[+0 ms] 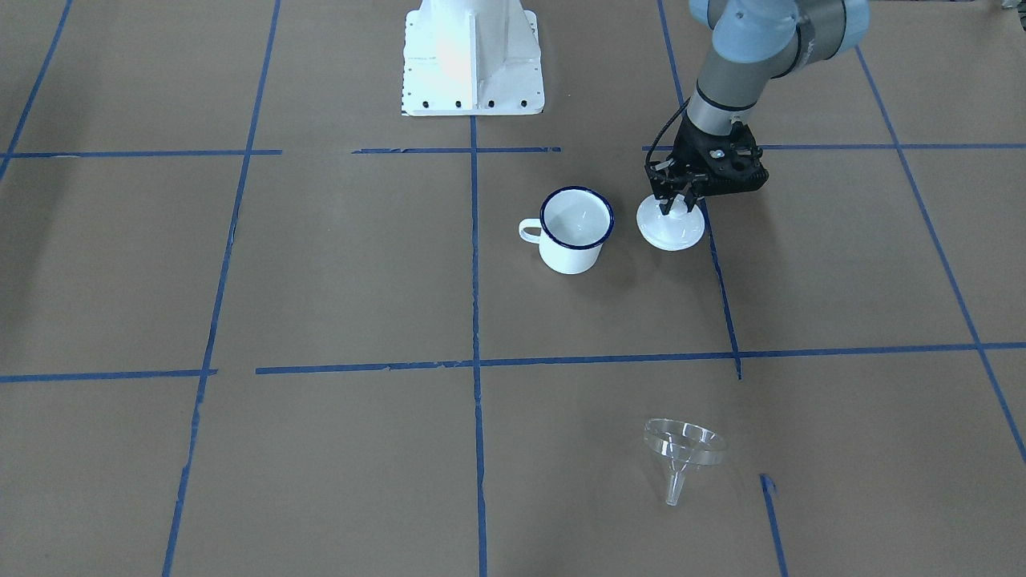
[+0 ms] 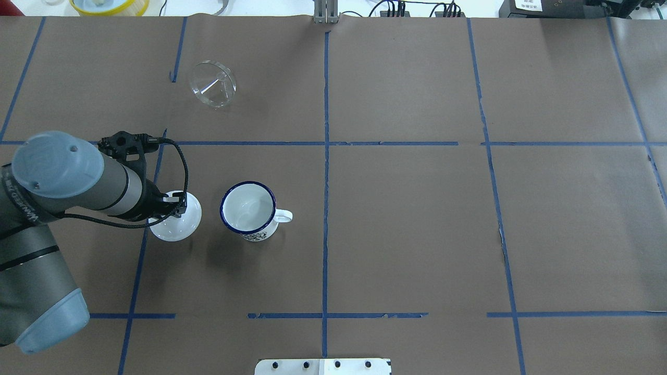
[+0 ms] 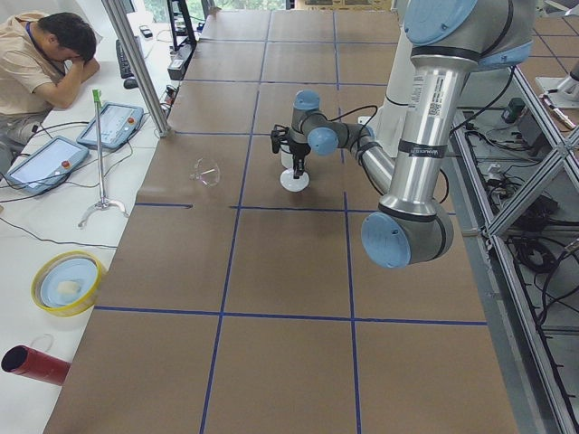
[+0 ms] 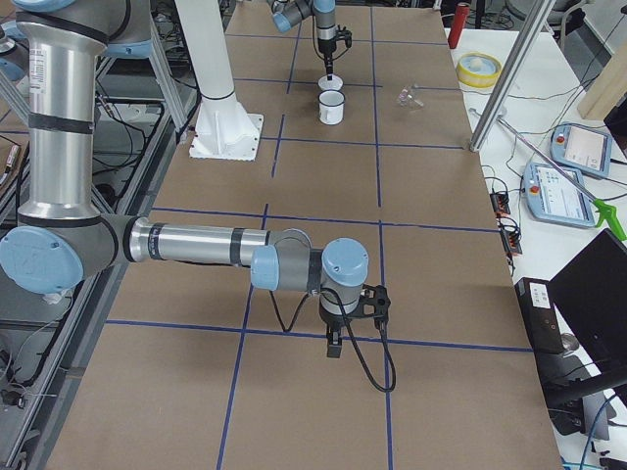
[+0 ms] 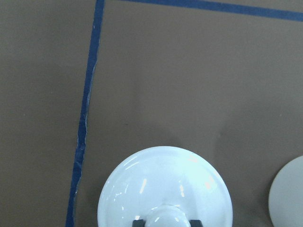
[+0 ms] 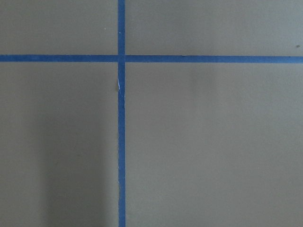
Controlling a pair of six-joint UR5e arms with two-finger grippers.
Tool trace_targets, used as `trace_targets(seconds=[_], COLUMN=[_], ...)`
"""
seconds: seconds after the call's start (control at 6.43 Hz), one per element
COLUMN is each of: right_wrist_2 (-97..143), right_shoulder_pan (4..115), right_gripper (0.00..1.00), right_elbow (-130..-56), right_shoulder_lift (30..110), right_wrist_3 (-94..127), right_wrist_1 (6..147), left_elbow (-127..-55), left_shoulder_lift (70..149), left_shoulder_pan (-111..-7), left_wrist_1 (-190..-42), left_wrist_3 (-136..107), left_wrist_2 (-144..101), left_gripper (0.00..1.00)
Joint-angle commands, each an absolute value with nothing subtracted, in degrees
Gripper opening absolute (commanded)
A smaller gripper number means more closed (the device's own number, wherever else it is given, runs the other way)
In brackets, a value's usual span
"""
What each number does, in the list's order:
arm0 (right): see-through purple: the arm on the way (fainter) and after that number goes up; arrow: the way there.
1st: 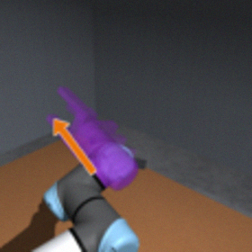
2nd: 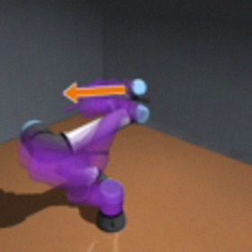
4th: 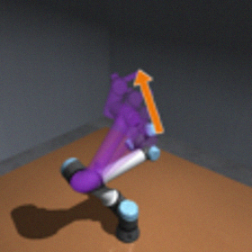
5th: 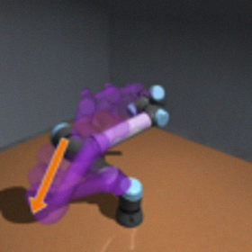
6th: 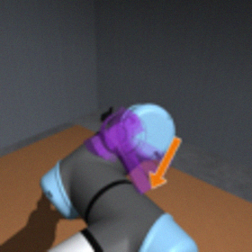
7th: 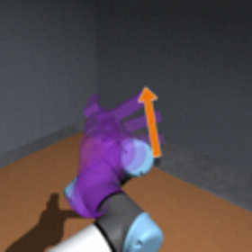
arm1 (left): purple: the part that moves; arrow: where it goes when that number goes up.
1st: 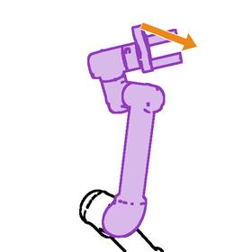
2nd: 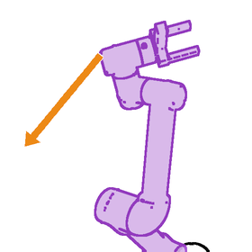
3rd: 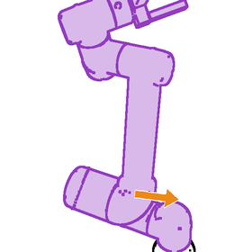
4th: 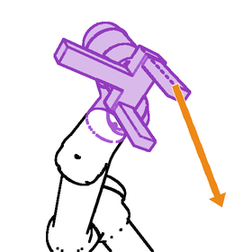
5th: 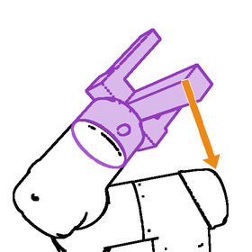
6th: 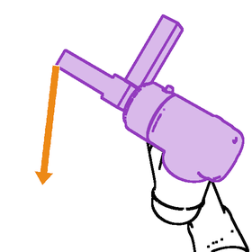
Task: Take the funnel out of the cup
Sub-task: 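Lift the white lid and carry it over the white mug, then lower the white lid onto the mug's rim with the left gripper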
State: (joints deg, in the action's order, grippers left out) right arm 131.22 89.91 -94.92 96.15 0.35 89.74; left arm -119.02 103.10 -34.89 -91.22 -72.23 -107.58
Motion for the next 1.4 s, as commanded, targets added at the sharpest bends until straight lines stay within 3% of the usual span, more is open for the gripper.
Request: trace_targets(seconds=[0.0,0.16,0.47,0.78,1.24], right_wrist_2=[131.2,131.2,131.2,131.2,131.2], right_shoulder_pan=[89.9,89.9,89.9,89.9,89.9], right_gripper=[1.0,1.0,1.0,1.0,1.0], right_elbow=[-94.9,-94.9,-94.9,-94.9,-94.9], right_shoulder_lift=[96.2,96.2,96.2,96.2,96.2], right_wrist_3=[0.4,0.4,0.4,0.4,0.4], right_wrist_1=[89.7,89.7,89.7,89.7,89.7], left_elbow=[-125.7,-124.7,-113.6,-109.3,-109.0], left_shoulder_lift=[115.2,124.3,131.0,130.4,126.6], left_shoulder_pan=[-37.0,-36.8,-36.1,-35.8,-34.1], left_wrist_1=[-70.7,-62.8,-66.9,-71.2,-75.2], left_wrist_3=[-72.3,-73.6,-84.4,-83.8,-84.0], left_wrist_2=[-112.0,-113.9,-113.8,-113.3,-113.2], left_gripper=[0.0,0.0,0.0,0.0,0.0])
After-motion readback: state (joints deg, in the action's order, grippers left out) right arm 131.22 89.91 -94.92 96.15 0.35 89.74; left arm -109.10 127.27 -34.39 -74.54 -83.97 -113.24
